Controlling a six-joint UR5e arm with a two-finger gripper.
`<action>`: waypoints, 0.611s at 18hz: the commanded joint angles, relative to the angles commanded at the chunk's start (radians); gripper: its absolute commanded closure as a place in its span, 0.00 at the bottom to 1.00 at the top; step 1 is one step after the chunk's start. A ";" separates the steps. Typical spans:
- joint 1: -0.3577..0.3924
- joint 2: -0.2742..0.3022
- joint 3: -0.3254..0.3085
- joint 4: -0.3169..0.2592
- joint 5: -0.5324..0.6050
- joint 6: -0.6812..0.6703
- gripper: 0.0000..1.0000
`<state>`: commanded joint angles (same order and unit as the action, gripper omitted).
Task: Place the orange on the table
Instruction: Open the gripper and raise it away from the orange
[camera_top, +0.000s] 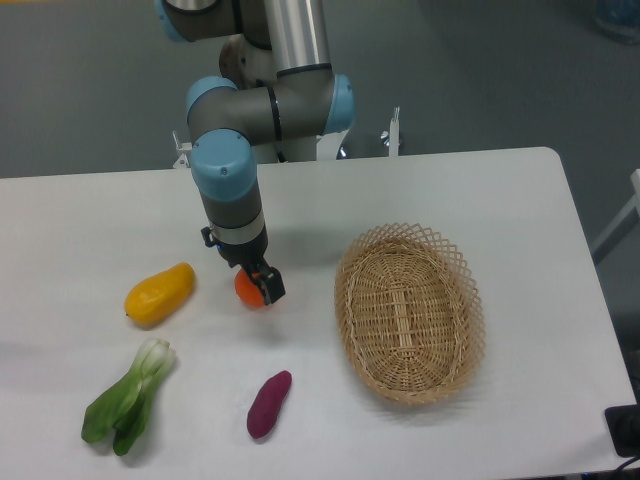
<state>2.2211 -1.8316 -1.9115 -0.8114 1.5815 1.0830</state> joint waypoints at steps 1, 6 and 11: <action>0.012 0.000 0.017 -0.011 0.000 0.002 0.00; 0.080 0.029 0.166 -0.219 -0.014 0.054 0.00; 0.124 0.034 0.223 -0.270 -0.040 0.102 0.00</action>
<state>2.3454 -1.7978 -1.6890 -1.0815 1.5417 1.1854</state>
